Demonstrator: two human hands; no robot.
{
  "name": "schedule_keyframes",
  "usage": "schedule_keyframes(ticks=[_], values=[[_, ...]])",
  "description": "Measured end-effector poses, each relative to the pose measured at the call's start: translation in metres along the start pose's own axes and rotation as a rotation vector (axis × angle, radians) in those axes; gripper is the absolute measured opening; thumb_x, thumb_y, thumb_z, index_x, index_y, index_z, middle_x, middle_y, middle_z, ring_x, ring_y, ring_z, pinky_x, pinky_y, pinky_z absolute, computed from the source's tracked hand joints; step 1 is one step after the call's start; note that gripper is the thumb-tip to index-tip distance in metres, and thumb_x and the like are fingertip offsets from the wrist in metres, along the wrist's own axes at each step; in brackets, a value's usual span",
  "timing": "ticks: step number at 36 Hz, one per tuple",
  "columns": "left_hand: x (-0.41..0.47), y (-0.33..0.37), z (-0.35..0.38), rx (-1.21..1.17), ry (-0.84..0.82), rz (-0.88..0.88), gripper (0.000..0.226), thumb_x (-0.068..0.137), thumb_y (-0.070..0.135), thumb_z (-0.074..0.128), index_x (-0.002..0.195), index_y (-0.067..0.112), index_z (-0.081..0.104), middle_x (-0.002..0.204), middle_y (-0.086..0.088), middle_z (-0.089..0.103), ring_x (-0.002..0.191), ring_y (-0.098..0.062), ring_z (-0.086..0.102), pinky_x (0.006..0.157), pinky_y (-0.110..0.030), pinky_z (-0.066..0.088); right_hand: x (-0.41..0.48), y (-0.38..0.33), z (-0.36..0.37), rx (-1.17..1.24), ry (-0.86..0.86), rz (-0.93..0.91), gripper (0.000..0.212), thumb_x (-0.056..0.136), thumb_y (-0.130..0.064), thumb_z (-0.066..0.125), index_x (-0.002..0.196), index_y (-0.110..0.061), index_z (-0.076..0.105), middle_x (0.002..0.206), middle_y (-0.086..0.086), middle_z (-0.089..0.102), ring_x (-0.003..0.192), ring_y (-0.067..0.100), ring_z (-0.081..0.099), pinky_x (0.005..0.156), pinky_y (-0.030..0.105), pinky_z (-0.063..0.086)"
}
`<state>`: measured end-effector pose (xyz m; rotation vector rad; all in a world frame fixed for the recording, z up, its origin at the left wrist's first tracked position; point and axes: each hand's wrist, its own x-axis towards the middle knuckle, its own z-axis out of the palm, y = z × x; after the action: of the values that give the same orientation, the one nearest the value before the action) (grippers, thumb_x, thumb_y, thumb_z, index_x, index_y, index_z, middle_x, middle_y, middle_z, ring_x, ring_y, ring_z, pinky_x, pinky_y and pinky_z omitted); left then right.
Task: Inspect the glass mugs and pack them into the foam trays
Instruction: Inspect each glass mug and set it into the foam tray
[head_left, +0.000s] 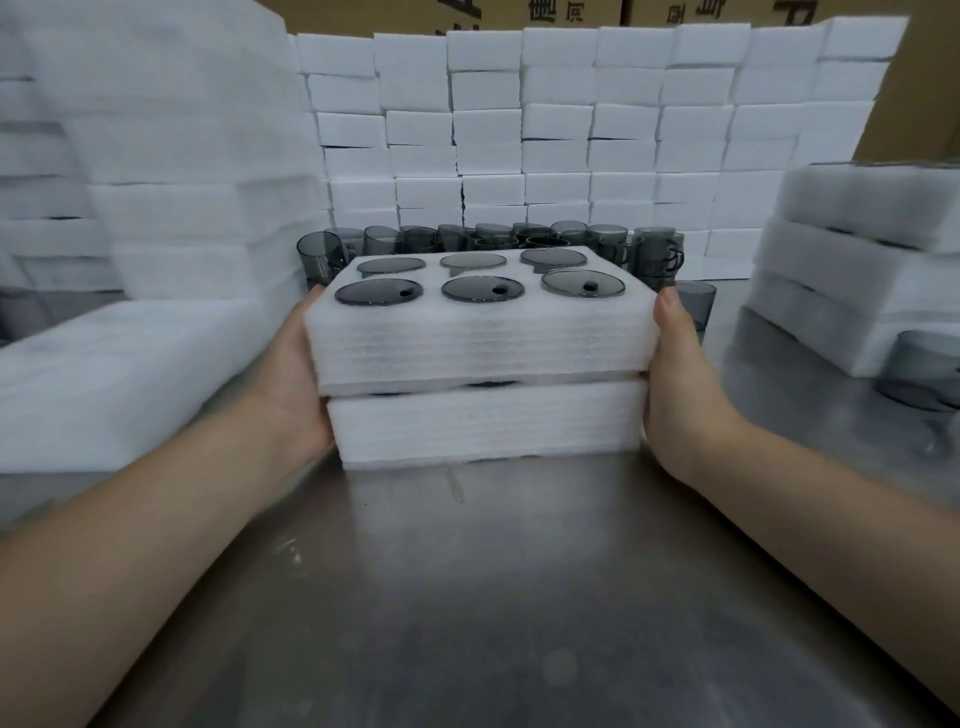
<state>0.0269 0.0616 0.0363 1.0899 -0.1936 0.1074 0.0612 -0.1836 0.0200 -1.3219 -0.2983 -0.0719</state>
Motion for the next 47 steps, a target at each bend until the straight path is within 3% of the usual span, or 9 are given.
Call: schedule_keyframes(ticks=[5,8,11,17,22,27,33,40,47], values=[[-0.002,-0.003,0.001,-0.049,0.022,-0.002,0.034,0.065,0.047,0.054,0.074,0.024,0.078,0.086,-0.001,0.074,0.075,-0.019,0.071,0.056,-0.029,0.055,-0.002,0.0,0.003,0.025,0.025,0.009,0.043,0.093,-0.055,0.032,0.087,-0.044,0.073,0.097,-0.015,0.071,0.094,0.004,0.066,0.098,0.037,0.043],[0.0,-0.005,-0.002,-0.049,0.063,-0.018,0.035,0.083,0.042,0.048,0.09,0.021,0.076,0.095,-0.005,0.073,0.083,-0.024,0.07,0.063,-0.032,0.056,-0.002,-0.001,0.003,0.056,0.065,0.045,0.046,0.093,-0.057,0.031,0.1,-0.033,0.07,0.103,-0.008,0.071,0.098,0.01,0.066,0.096,0.037,0.045],[0.0,-0.004,-0.003,-0.044,0.057,-0.037,0.037,0.086,0.039,0.045,0.098,0.019,0.074,0.102,-0.006,0.071,0.089,-0.026,0.069,0.068,-0.034,0.057,-0.003,-0.003,0.005,0.077,0.01,0.042,0.055,0.095,-0.057,0.023,0.09,-0.036,0.073,0.101,-0.008,0.072,0.095,0.009,0.067,0.091,0.036,0.047],[0.0,-0.003,-0.003,-0.034,0.014,-0.044,0.036,0.084,0.037,0.046,0.086,0.02,0.077,0.094,-0.004,0.073,0.083,-0.023,0.07,0.064,-0.032,0.056,-0.002,0.0,0.004,0.027,0.126,0.078,0.05,0.086,-0.066,0.038,0.112,-0.032,0.063,0.111,-0.01,0.068,0.106,0.011,0.061,0.103,0.04,0.04],[0.002,-0.004,-0.001,-0.009,-0.043,-0.036,0.032,0.07,0.038,0.053,0.083,0.021,0.077,0.09,-0.003,0.073,0.08,-0.021,0.07,0.063,-0.03,0.056,-0.004,0.001,0.003,0.019,0.125,0.043,0.041,0.085,-0.065,0.04,0.088,-0.039,0.071,0.095,-0.018,0.071,0.091,0.002,0.066,0.097,0.035,0.044],[0.007,-0.005,-0.004,0.003,-0.009,-0.048,0.034,0.083,0.037,0.047,0.092,0.021,0.075,0.099,-0.005,0.072,0.089,-0.024,0.068,0.07,-0.033,0.056,-0.008,-0.001,0.006,0.049,0.091,-0.013,0.044,0.093,-0.057,0.034,0.07,-0.05,0.071,0.087,-0.021,0.071,0.082,-0.004,0.066,0.08,0.027,0.046],[0.007,-0.007,-0.008,0.022,-0.028,-0.033,0.036,0.082,0.041,0.046,0.088,0.022,0.077,0.097,-0.004,0.073,0.087,-0.021,0.069,0.068,-0.031,0.057,-0.009,-0.002,0.005,0.044,0.111,0.005,0.045,0.092,-0.059,0.032,0.095,-0.036,0.07,0.1,-0.011,0.072,0.093,0.006,0.067,0.094,0.037,0.047],[0.01,-0.008,-0.012,0.019,0.017,-0.069,0.04,0.088,0.041,0.042,0.088,0.02,0.076,0.099,-0.005,0.072,0.088,-0.024,0.069,0.072,-0.034,0.057,-0.011,-0.002,0.008,0.018,0.139,-0.049,0.038,0.072,-0.065,0.039,0.077,-0.048,0.072,0.093,-0.016,0.072,0.087,0.001,0.067,0.089,0.033,0.047],[0.012,-0.01,-0.013,-0.01,0.019,-0.054,0.039,0.086,0.041,0.044,0.086,0.021,0.077,0.097,-0.005,0.073,0.087,-0.023,0.07,0.068,-0.034,0.057,-0.008,0.0,0.006,0.06,0.127,-0.072,0.043,0.092,-0.057,0.034,0.073,-0.048,0.072,0.088,-0.017,0.072,0.082,0.0,0.067,0.076,0.029,0.048]])
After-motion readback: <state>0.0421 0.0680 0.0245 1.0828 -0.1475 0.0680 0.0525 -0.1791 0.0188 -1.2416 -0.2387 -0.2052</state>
